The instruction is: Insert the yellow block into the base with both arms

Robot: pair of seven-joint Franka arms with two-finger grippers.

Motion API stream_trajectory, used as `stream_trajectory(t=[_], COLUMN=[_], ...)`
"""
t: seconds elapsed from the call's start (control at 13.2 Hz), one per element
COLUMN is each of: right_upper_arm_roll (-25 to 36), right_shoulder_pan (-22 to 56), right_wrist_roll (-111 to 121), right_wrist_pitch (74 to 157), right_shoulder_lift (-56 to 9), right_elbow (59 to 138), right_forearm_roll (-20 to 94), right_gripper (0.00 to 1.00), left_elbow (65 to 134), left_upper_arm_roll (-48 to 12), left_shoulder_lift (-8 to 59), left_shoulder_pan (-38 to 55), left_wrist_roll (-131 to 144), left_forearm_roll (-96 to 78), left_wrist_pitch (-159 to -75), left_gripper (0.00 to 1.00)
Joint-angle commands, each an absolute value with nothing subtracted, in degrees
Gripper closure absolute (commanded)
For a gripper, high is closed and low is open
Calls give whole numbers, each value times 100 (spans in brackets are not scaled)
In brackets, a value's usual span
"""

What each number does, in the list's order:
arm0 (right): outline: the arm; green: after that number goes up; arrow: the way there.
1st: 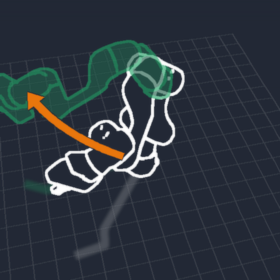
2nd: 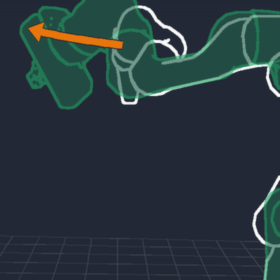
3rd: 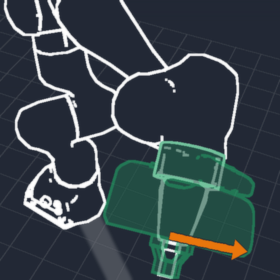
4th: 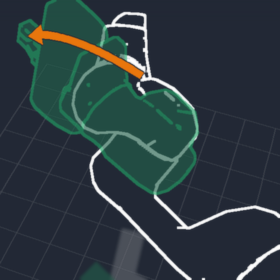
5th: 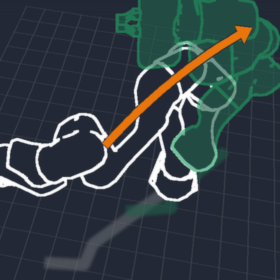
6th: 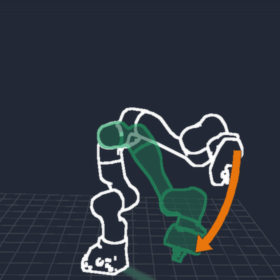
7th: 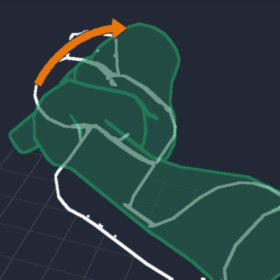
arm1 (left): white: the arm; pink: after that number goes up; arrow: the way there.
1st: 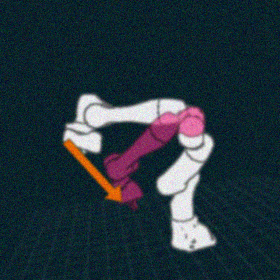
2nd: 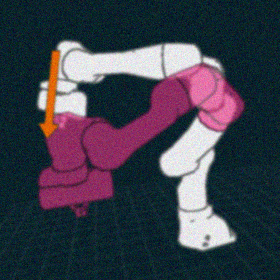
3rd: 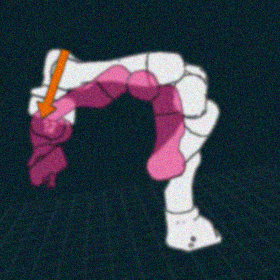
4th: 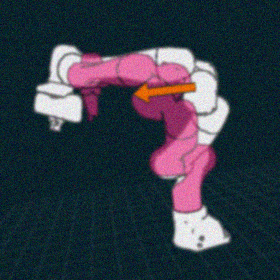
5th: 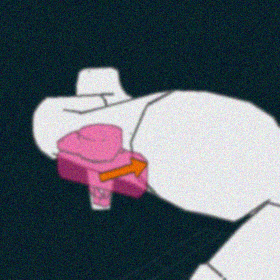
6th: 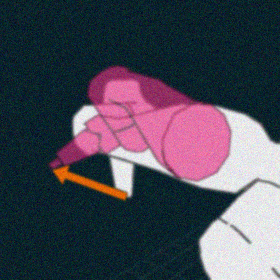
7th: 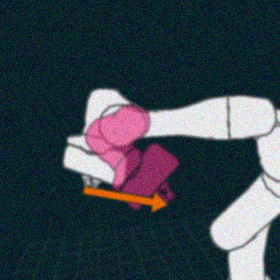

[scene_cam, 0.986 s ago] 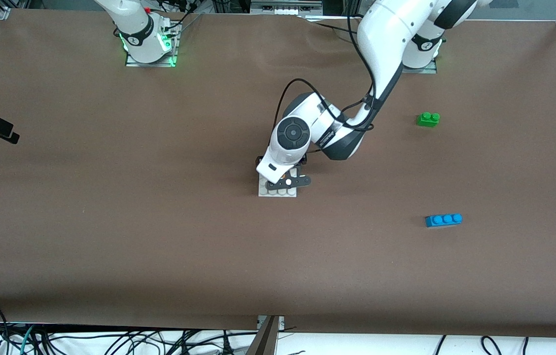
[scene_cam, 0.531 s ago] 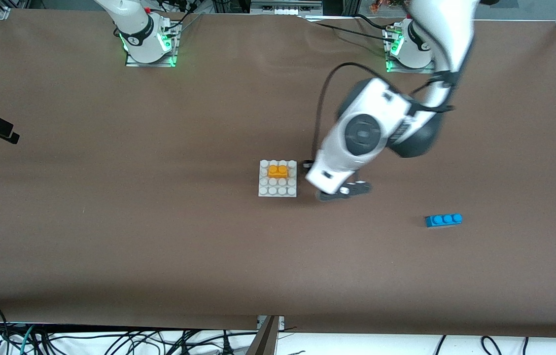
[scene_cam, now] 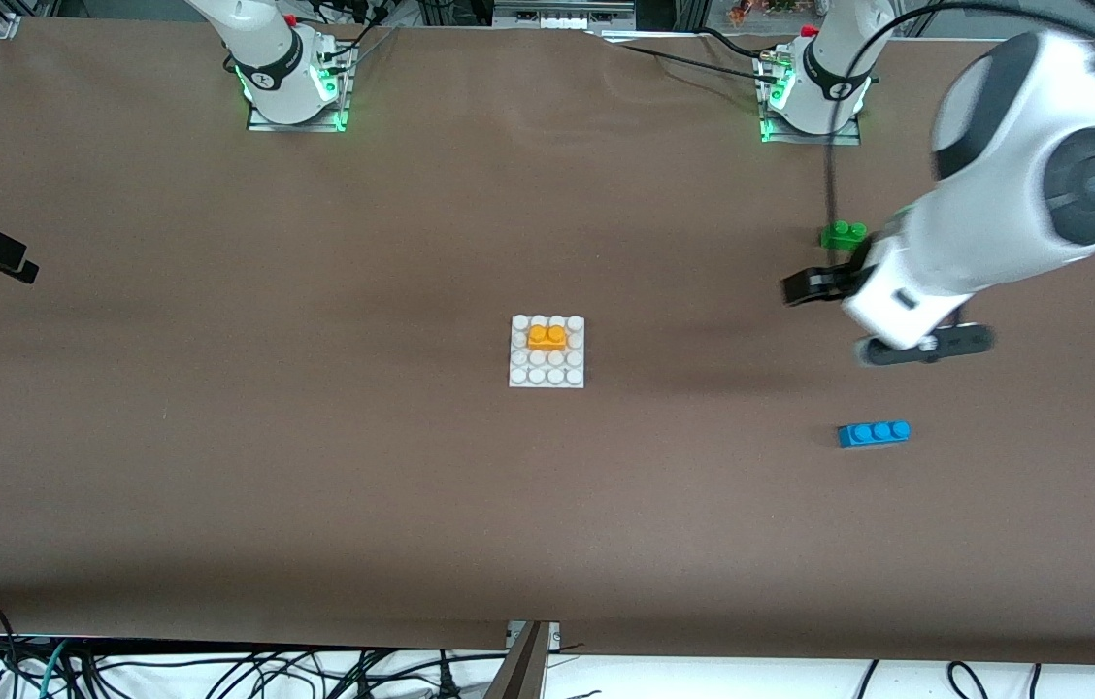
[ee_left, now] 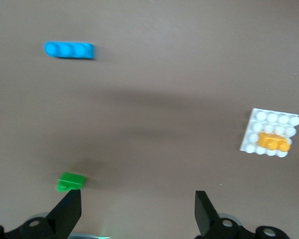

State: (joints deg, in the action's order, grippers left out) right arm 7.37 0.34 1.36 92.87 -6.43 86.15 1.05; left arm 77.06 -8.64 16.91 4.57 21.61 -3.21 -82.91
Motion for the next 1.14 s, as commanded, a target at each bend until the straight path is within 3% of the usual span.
stream_trajectory(t=[0.0,0.23,1.06], right_upper_arm_roll=[686,686,686], right_shoulder_pan=[-35,-35,-26], right_wrist_roll=[228,220,220], right_wrist_pitch=[9272,9272,9264], right_shoulder_lift=[-606,-606,-606], right_elbow=[8604,8613,8613], right_forearm_roll=[132,123,123], right_gripper=[0,0,0], left_elbow=[8698,9490,9431], left_upper_arm_roll=[-932,-940,-958], left_shoulder_lift=[750,150,202], left_shoulder_pan=[-262,-815,-1002], left_wrist_roll=[1364,767,694], left_forearm_roll=[-203,-44,-114], left_wrist_pitch=[-8446,-9016,-9053], left_gripper=[0,0,0])
